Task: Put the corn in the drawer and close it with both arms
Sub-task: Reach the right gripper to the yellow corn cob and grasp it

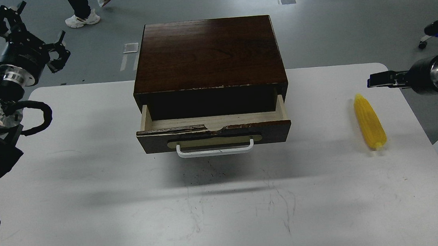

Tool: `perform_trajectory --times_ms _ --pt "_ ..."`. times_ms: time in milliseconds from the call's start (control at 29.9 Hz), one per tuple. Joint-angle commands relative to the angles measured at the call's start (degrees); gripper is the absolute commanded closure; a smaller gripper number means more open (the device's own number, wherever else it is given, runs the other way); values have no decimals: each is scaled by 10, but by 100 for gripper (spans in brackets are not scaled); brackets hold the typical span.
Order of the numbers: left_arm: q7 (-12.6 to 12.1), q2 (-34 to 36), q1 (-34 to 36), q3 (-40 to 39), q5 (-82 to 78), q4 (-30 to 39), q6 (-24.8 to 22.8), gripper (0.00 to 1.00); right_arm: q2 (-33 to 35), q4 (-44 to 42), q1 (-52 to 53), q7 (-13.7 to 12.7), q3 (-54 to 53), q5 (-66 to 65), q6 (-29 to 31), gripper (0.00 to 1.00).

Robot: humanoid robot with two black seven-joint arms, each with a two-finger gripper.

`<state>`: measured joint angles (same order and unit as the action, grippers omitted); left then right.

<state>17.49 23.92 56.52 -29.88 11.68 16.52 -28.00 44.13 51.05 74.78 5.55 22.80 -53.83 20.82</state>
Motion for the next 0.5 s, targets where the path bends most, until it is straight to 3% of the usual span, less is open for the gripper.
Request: perform_trajectory --times_ms 0,468 --pt "0 0 0 0 0 0 0 2 -10 -15 -51 2 -11 0 -36 4" --pt "-1 -7 -5 0 0 0 0 2 -55 -45 -110 4 -34 0 -61 9"
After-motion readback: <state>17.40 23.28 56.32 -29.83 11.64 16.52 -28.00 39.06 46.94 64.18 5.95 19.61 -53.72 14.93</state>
